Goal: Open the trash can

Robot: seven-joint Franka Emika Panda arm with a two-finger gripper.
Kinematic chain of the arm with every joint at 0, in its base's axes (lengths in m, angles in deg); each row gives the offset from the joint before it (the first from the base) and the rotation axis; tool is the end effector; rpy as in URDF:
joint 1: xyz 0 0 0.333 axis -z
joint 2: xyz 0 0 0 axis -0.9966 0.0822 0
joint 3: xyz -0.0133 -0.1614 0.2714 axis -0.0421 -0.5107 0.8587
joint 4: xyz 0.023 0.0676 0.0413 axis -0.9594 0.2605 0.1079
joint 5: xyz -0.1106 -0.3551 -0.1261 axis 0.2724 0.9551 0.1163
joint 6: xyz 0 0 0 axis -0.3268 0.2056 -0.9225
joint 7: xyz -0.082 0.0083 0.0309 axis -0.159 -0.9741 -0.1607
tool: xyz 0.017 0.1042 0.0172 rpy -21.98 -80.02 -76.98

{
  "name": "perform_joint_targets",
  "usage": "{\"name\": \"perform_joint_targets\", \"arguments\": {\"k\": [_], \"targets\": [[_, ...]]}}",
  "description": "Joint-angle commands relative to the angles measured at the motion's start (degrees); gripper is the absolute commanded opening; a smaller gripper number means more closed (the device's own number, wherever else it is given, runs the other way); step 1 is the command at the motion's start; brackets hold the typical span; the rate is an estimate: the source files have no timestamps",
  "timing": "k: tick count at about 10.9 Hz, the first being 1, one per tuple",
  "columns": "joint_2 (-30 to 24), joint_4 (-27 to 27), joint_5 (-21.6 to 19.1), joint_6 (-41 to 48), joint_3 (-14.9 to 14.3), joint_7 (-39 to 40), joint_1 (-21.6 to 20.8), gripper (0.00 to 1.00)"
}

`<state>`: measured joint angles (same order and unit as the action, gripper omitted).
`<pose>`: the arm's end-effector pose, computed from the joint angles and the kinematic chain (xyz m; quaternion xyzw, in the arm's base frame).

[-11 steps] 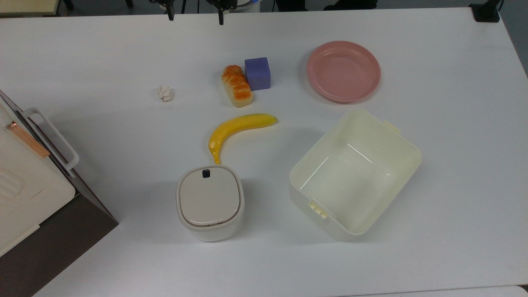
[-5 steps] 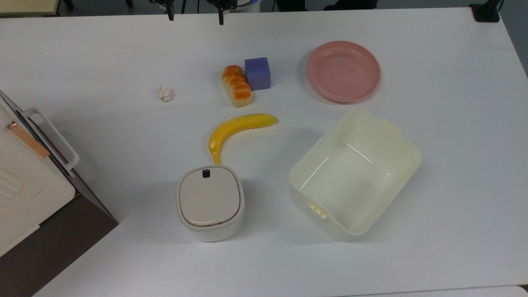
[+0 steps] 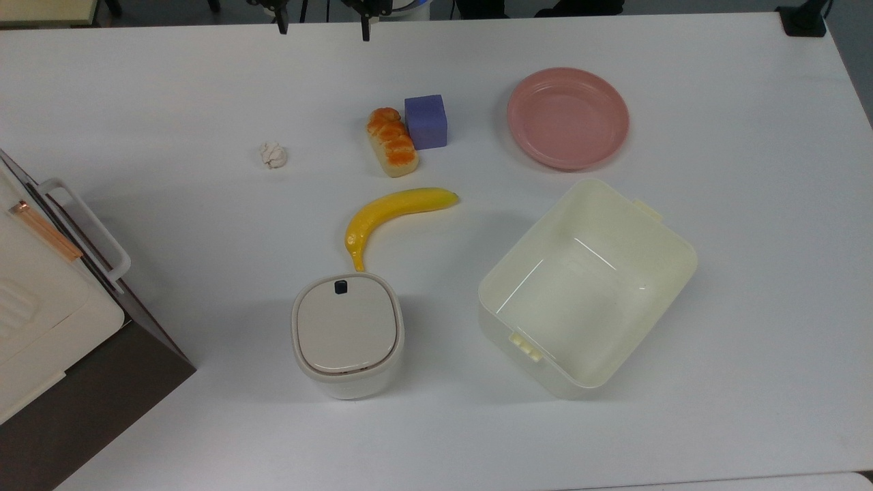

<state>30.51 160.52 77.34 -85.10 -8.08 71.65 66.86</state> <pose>0.5540 -0.0231 0.5973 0.9993 -0.0257 -0.0140 0.0238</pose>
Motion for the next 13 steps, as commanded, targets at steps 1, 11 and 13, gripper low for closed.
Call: {"name": "perform_joint_targets", "arguments": {"k": [1,11,13], "targets": [[-0.65,0.60,-0.93,0.32,-0.60,1.02,-0.91,1.00],[13.03,-2.03,6.42,-36.75,-0.25,-25.73,-2.93,0.00],[20.05,-7.72,10.82,-37.21,-0.25,-33.23,-2.93,0.00]]}}
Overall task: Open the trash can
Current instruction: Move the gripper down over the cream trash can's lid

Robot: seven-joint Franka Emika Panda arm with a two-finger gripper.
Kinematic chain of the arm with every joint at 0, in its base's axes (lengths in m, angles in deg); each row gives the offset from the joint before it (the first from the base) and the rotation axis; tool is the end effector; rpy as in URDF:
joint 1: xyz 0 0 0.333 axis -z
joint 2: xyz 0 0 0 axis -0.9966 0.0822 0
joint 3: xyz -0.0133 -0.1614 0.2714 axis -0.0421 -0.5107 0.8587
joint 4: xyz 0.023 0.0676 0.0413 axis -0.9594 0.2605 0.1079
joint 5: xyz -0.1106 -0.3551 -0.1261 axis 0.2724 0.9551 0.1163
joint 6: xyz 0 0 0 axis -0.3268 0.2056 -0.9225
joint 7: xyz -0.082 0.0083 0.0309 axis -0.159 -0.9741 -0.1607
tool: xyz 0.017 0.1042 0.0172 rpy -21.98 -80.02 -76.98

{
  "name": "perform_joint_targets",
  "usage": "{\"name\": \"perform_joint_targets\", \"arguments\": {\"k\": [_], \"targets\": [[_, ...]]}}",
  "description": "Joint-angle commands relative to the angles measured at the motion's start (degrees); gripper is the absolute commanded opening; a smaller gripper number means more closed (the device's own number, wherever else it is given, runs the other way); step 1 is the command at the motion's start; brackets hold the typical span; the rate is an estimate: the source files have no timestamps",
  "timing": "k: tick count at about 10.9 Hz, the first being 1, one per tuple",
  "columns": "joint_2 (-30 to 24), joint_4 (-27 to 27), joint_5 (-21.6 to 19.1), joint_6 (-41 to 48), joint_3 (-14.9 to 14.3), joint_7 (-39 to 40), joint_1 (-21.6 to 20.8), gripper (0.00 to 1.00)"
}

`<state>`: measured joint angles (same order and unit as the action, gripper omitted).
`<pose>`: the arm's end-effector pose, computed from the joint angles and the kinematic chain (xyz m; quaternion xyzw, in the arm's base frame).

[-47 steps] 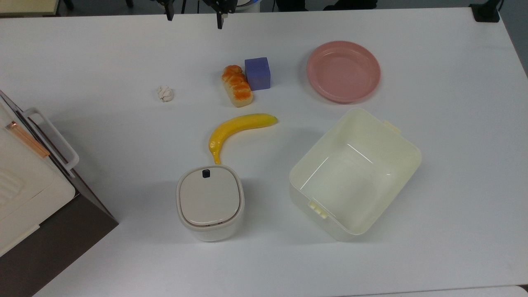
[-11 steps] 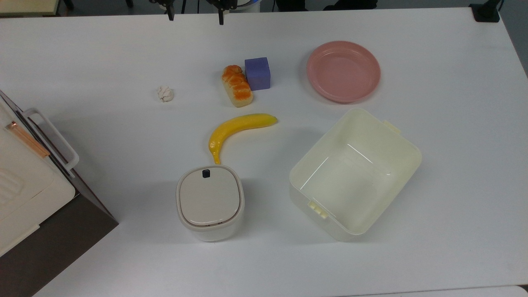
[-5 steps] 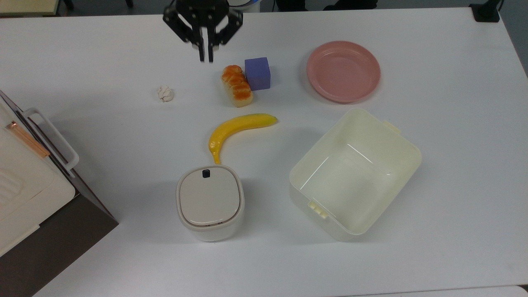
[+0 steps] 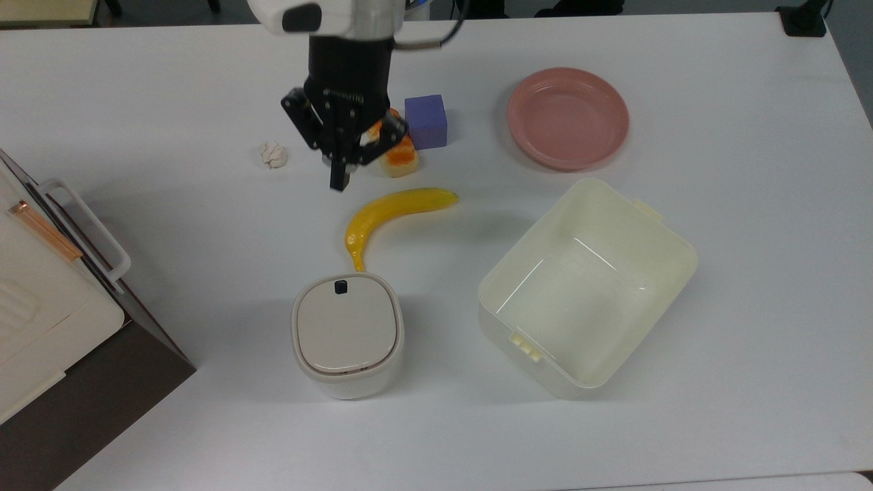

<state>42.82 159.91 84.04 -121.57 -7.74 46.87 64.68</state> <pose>0.6587 0.0232 0.5468 0.9584 -0.1663 0.2246 0.0576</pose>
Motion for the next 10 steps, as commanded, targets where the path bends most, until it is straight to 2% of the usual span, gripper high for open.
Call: {"name": "perform_joint_targets", "arguments": {"k": [1,5,10], "targets": [[11.27,-10.19,4.93,-0.73,-0.58,-10.21,-0.67,0.00],[18.67,-15.57,7.21,-0.47,-0.67,-13.12,-0.67,0.00],[19.48,-15.06,9.68,-0.47,-0.58,-13.57,-0.14,0.00]]}}
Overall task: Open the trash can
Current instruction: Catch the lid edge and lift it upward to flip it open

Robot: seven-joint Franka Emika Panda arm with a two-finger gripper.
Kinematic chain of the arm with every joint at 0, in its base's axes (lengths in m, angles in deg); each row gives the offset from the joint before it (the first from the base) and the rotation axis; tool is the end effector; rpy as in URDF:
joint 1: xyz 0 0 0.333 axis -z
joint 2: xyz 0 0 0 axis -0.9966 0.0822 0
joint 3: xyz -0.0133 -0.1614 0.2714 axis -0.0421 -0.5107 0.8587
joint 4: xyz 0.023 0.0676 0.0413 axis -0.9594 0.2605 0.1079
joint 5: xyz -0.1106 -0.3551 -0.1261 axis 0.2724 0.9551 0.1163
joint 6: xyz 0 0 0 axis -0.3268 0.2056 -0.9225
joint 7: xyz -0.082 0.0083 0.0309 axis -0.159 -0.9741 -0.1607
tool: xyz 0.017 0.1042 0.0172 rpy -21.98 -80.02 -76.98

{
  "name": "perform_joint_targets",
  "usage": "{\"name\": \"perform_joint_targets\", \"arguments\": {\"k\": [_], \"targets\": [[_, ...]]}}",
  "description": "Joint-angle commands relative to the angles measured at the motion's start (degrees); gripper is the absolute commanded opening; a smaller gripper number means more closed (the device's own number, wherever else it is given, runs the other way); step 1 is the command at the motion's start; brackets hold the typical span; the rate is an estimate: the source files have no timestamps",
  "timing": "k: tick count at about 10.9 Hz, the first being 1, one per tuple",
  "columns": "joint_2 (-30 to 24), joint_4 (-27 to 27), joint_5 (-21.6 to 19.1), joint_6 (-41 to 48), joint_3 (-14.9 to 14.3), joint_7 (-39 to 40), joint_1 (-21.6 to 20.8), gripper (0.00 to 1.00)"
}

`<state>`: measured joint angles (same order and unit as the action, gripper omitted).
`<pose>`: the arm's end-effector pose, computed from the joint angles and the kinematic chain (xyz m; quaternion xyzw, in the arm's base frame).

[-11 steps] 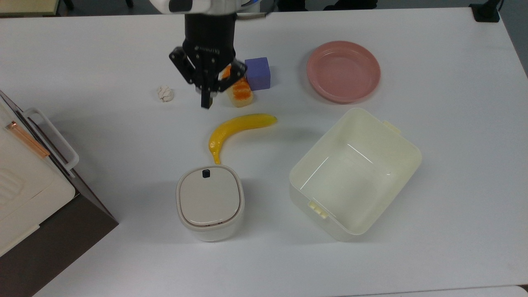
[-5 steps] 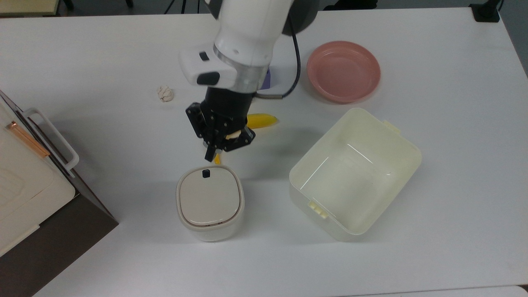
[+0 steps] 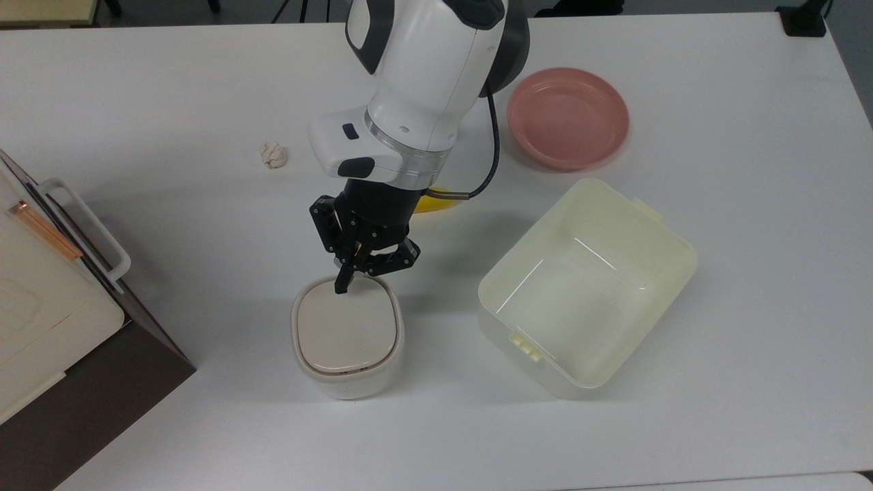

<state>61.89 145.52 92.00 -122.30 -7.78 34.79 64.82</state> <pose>0.7365 0.0549 0.4551 0.9393 -0.2020 0.2372 0.1440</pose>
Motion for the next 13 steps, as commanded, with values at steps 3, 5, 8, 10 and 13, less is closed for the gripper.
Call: {"name": "perform_joint_targets", "arguments": {"k": [3,5,8,10,13], "targets": [[0.49,0.57,3.56,0.26,-0.55,-1.49,-0.28,0.00],[1.54,1.19,4.62,0.26,-0.55,-1.49,-0.45,0.00],[2.95,1.62,6.46,0.61,-0.38,-1.58,-0.80,0.00],[3.13,2.15,7.87,0.79,0.50,-2.71,-0.81,0.00],[-3.60,2.24,1.50,0.09,0.85,-3.87,3.21,0.00]]}}
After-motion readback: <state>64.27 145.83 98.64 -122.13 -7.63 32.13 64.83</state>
